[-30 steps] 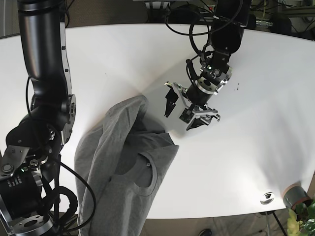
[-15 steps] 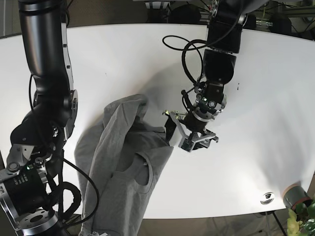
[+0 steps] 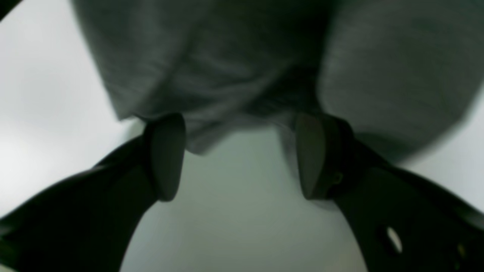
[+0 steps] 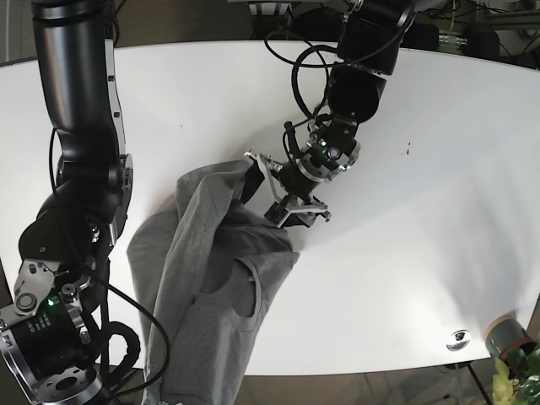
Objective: Fold the T-shirt properly
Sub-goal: 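Grasp the grey shirt's hem edge with the left gripper, then lift the grey shirt with both grippers and drag it flat across the table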
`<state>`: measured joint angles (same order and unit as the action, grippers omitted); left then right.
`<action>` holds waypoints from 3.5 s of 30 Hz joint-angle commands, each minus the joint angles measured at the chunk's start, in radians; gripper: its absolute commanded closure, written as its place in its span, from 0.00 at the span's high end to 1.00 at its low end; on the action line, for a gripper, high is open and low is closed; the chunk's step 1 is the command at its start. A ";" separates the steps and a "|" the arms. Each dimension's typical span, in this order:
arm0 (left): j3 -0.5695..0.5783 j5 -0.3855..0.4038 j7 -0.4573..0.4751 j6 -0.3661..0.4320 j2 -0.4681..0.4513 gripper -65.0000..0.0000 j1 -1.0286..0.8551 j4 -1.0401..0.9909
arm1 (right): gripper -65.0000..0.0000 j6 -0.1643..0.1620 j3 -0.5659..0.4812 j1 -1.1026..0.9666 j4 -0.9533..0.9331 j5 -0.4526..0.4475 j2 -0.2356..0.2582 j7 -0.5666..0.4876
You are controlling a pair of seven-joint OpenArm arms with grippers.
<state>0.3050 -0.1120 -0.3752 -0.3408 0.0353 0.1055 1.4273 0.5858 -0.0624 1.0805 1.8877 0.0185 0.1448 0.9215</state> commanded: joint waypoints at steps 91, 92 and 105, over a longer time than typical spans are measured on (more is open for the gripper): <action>-0.542 0.001 -0.666 -0.272 -0.274 0.00 0.480 0.461 | 0.03 -0.145 0.367 -0.153 -0.385 -0.010 0.121 -0.097; -0.542 0.001 -0.666 -0.277 -0.272 0.00 0.442 0.468 | 0.03 -0.145 0.379 -0.193 -0.356 -0.010 0.112 -0.091; -0.599 0.002 -0.663 -0.357 -0.269 0.00 0.035 0.508 | 0.03 -0.143 0.536 -0.719 -0.037 -0.010 -0.007 -0.043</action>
<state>-0.2890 -0.1081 -1.0542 -0.7044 -0.2226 0.1635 1.9160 0.4473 0.4484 0.4187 1.7939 0.0162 0.1539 0.9089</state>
